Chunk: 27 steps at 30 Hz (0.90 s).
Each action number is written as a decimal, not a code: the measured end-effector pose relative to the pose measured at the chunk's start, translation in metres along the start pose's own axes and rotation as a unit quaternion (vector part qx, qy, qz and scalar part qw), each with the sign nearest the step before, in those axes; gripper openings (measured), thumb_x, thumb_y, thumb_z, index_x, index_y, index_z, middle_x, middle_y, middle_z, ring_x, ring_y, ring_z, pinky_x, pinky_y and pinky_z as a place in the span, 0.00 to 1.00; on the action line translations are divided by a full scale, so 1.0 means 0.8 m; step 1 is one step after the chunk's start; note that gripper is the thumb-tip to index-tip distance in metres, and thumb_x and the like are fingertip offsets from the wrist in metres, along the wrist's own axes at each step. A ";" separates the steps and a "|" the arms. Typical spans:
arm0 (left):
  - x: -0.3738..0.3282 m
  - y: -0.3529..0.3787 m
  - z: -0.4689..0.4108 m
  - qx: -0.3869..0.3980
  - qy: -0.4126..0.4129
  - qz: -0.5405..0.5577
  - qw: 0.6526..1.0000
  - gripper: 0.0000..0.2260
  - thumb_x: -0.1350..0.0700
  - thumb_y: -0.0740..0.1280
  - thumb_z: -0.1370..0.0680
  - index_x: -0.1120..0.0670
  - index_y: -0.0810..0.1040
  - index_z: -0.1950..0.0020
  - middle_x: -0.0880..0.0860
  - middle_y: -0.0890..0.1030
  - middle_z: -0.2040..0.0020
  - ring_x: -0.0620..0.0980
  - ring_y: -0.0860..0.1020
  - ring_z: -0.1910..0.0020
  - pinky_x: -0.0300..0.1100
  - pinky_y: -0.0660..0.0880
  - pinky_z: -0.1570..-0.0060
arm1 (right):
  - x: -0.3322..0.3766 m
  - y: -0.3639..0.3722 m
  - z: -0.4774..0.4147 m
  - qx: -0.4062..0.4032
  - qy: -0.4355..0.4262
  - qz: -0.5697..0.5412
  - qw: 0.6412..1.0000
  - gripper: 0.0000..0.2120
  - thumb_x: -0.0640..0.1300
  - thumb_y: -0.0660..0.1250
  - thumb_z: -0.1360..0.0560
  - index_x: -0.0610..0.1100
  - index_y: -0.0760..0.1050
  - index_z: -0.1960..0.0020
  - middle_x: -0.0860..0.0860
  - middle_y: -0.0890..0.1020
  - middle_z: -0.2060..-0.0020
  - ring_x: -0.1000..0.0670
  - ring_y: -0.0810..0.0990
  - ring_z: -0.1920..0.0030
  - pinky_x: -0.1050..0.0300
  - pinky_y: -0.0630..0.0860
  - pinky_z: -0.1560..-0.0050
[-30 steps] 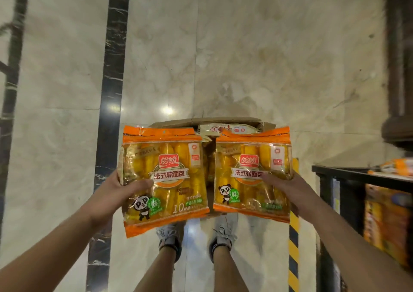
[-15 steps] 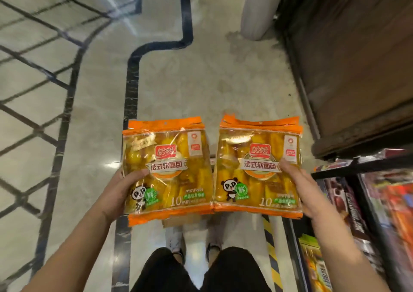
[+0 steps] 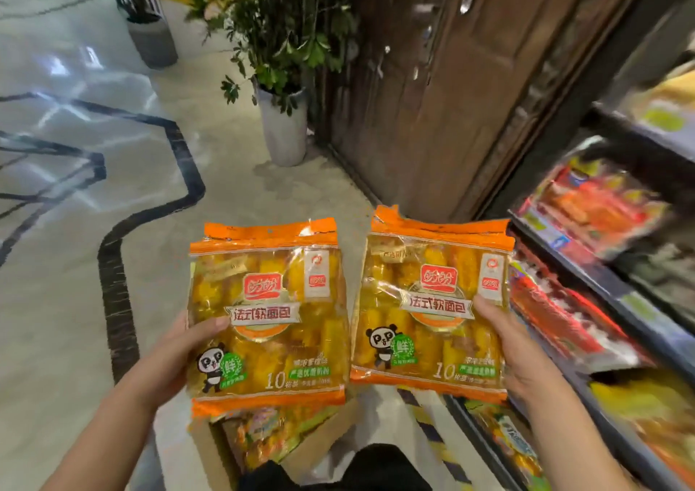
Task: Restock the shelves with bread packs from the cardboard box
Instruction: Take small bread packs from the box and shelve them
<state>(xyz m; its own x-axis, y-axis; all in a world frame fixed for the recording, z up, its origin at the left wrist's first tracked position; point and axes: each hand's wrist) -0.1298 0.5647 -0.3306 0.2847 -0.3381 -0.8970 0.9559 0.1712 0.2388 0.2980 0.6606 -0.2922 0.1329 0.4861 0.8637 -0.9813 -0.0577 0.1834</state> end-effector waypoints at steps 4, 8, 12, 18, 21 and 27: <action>-0.015 0.025 -0.017 0.081 0.014 -0.017 0.996 0.13 0.64 0.73 0.29 0.51 0.89 0.48 0.61 0.88 0.47 0.58 0.89 0.55 0.49 0.86 0.61 | -0.019 -0.015 0.101 -0.102 -0.051 -0.051 0.992 0.21 0.49 0.71 0.29 0.49 0.78 0.36 0.43 0.87 0.44 0.40 0.87 0.47 0.41 0.84 0.47; -0.007 0.060 -0.021 0.152 0.009 -0.044 0.987 0.08 0.59 0.71 0.24 0.54 0.86 0.47 0.58 0.89 0.51 0.54 0.89 0.59 0.46 0.86 0.64 | -0.074 -0.021 0.211 -0.216 -0.061 -0.084 0.971 0.39 0.56 0.82 0.39 0.48 0.76 0.31 0.42 0.86 0.43 0.38 0.86 0.44 0.36 0.80 0.41; 0.025 0.110 -0.003 0.223 -0.039 -0.062 0.972 0.20 0.47 0.77 0.28 0.55 0.82 0.41 0.61 0.88 0.49 0.55 0.89 0.60 0.48 0.86 0.64 | -0.124 -0.026 0.328 -0.300 -0.076 -0.108 0.945 0.35 0.57 0.78 0.35 0.45 0.76 0.32 0.42 0.87 0.45 0.39 0.87 0.48 0.46 0.86 0.56; 0.060 0.217 0.054 0.368 -0.083 -0.130 0.917 0.36 0.43 0.87 0.45 0.59 0.85 0.42 0.64 0.88 0.47 0.59 0.89 0.57 0.51 0.86 0.61 | -0.177 -0.051 0.494 -0.395 -0.116 -0.089 0.907 0.28 0.57 0.75 0.27 0.50 0.75 0.31 0.47 0.86 0.42 0.43 0.86 0.43 0.40 0.81 0.41; 0.086 0.277 0.094 0.409 -0.088 -0.122 0.900 0.28 0.56 0.77 0.31 0.63 0.79 0.33 0.67 0.86 0.43 0.59 0.89 0.56 0.51 0.87 0.61 | -0.207 -0.070 0.559 -0.446 -0.122 -0.082 0.883 0.19 0.51 0.69 0.24 0.54 0.75 0.33 0.51 0.87 0.44 0.46 0.87 0.44 0.44 0.82 0.44; 0.151 0.383 0.183 0.458 -0.090 -0.176 0.867 0.47 0.43 0.87 0.48 0.60 0.79 0.33 0.64 0.87 0.42 0.61 0.88 0.50 0.53 0.87 0.56 | -0.271 -0.117 0.687 -0.507 -0.134 -0.122 0.843 0.39 0.67 0.79 0.38 0.54 0.75 0.32 0.50 0.87 0.43 0.45 0.87 0.45 0.44 0.83 0.46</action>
<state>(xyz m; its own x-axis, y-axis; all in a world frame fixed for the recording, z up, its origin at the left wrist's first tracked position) 0.2077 0.4408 -0.3113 -0.1082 -0.3725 -0.9217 0.6185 -0.7511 0.2309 0.4378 0.0813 -0.2385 0.2412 0.1535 0.9583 -0.5173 0.8557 -0.0069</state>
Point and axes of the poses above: each hand's wrist, its own z-axis away from the middle knuckle, its own y-axis out of the palm, x = y × z
